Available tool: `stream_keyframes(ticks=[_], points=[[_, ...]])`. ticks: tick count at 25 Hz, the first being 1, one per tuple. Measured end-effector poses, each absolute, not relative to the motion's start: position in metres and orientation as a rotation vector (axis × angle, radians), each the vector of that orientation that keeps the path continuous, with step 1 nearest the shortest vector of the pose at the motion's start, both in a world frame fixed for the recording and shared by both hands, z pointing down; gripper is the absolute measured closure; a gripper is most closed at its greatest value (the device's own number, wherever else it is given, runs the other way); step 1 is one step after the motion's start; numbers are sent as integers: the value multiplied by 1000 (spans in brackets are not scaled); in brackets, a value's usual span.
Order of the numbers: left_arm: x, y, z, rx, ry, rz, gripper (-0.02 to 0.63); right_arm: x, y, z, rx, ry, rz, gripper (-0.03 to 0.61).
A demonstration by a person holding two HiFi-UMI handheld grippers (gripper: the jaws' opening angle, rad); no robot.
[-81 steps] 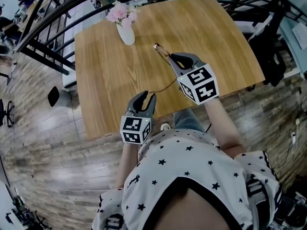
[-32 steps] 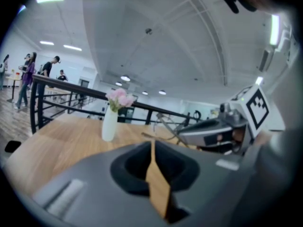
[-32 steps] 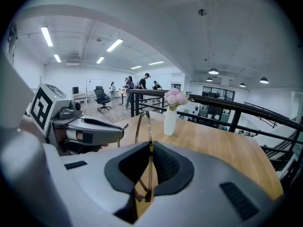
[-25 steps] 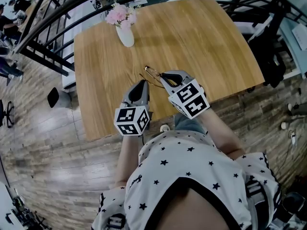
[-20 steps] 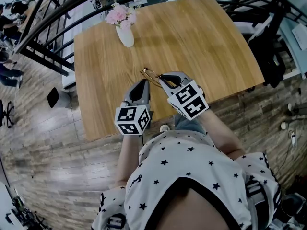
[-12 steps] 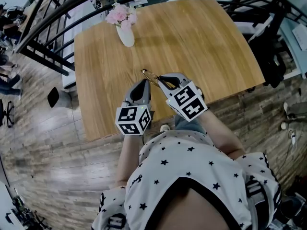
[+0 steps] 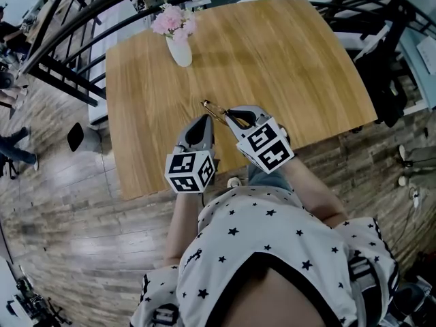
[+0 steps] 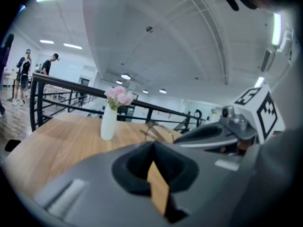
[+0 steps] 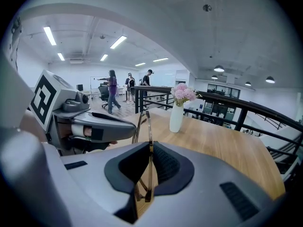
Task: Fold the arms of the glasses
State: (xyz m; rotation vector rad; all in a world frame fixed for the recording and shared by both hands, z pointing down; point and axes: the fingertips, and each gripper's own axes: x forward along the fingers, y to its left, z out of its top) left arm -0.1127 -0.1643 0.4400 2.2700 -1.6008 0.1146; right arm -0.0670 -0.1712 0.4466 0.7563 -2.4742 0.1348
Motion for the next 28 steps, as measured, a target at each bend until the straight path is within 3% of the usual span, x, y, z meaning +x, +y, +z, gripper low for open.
stream_keyframes(ticks=[28], points=[[-132,-181,477,2103,-1639,48,606,-48,-222,551,657,-2217,109,557]])
